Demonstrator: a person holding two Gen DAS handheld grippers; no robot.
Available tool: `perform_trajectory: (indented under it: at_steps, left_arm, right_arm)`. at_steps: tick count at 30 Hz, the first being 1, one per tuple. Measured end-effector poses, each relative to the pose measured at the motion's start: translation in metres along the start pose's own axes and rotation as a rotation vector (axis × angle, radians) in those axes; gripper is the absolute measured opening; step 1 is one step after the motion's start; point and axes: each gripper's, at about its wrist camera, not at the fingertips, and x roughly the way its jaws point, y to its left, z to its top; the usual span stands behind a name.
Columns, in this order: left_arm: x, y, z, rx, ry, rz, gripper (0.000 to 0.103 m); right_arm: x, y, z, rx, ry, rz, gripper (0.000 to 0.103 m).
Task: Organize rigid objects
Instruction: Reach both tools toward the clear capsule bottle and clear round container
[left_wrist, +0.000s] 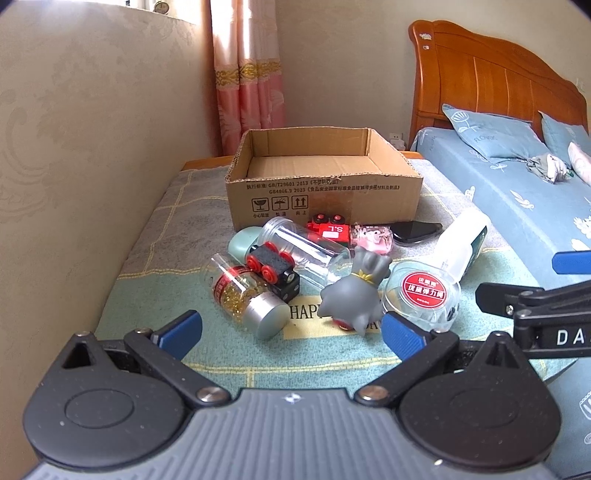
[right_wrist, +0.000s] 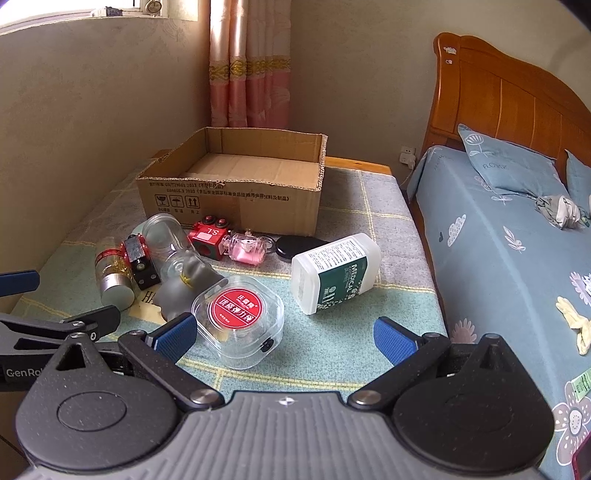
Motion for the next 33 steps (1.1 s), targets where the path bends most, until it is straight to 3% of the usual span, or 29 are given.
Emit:
perform_trajectory:
  at_steps: [6,10,16,25,33]
  left_arm:
    - [0.011,0.01,-0.001,0.015,-0.007,-0.076,0.102]
    - [0.024,0.022,-0.005,0.037,-0.012,-0.079,0.102]
    - [0.053,0.05,-0.016,0.024,0.022,-0.11,0.102]
    - [0.095,0.073,-0.024,0.085,0.066,-0.078,0.102]
    - [0.117,0.081,-0.011,0.124,0.05,-0.189,0.103]
  right_arm:
    - [0.008,0.002,0.0,-0.066,-0.028,0.098,0.103]
    - [0.023,0.001,-0.003,-0.125,-0.03,0.16,0.103]
    - [0.057,0.0,-0.02,-0.217,0.032,0.202,0.103]
    - [0.09,0.0,-0.037,-0.273,0.113,0.273,0.103]
    - [0.106,-0.009,-0.027,-0.311,0.09,0.329,0.103]
